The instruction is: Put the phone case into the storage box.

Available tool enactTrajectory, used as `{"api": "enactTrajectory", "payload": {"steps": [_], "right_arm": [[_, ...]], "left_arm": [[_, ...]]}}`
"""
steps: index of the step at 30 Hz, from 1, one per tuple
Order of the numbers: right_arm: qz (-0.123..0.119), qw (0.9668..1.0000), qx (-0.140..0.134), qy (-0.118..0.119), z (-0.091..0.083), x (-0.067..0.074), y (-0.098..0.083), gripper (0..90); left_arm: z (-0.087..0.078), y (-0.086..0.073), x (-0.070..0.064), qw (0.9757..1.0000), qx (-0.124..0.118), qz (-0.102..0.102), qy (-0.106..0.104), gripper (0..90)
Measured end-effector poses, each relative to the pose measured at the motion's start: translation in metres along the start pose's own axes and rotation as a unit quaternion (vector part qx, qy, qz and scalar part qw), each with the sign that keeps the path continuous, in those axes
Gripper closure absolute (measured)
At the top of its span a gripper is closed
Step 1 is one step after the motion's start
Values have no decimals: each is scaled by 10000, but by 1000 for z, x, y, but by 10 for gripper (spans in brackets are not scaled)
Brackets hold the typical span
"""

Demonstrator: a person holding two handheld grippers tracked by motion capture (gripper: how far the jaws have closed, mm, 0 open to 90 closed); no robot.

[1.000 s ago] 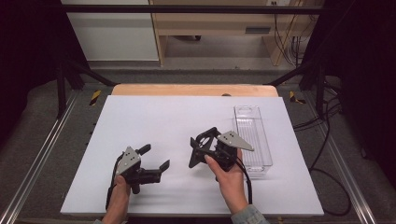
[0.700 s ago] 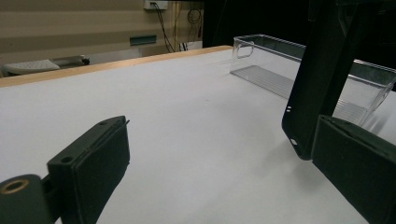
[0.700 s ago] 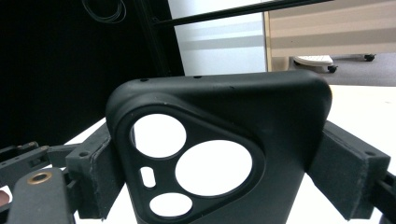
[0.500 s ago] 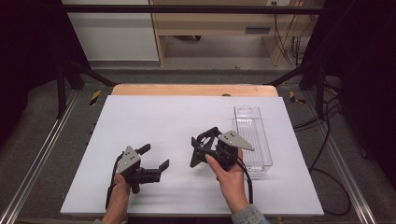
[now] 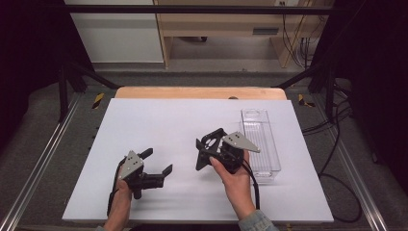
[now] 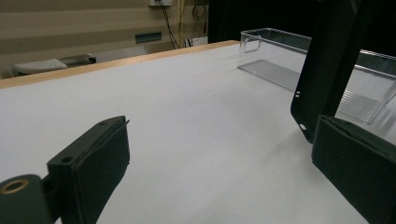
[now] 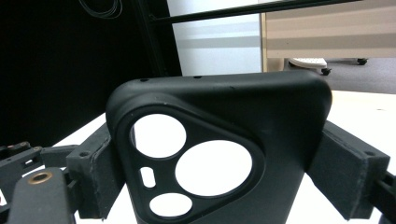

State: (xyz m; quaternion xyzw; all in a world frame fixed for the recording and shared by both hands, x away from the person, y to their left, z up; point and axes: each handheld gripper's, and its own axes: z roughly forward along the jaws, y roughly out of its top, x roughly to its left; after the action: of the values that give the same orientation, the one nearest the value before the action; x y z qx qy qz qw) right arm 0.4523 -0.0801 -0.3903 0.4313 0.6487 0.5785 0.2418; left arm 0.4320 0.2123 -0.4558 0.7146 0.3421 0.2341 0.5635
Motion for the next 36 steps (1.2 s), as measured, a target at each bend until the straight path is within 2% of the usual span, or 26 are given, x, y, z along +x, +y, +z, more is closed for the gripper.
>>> {"api": "enactTrajectory", "payload": {"steps": [7, 10, 16, 18, 20, 27, 36], "right_arm": [[-244, 9995, -114, -165, -4, -7, 31, 143], [-103, 9997, -130, -172, -1, -16, 46, 144], [33, 9992, -160, -370, 5, -37, 73, 144], [165, 9990, -175, -365, 5, -42, 81, 144], [129, 9986, -207, -464, 4, -47, 88, 144], [98, 9967, -261, -762, 3, -68, 105, 144], [-2, 9938, -221, -1093, 9, -89, 118, 144]], "left_arm": [[-1, -1, 2, 10000, 15, 26, 18, 44], [0, -1, 2, 10000, 43, 24, -15, 44], [1, -2, 0, 10000, 61, 57, -27, 44], [1, -2, 1, 10000, 74, 48, -27, 44], [1, -2, 2, 10000, 83, 45, -27, 43], [0, -2, 3, 10000, 77, 27, -19, 44], [0, -3, 4, 9999, 109, 8, 1, 44]]}}
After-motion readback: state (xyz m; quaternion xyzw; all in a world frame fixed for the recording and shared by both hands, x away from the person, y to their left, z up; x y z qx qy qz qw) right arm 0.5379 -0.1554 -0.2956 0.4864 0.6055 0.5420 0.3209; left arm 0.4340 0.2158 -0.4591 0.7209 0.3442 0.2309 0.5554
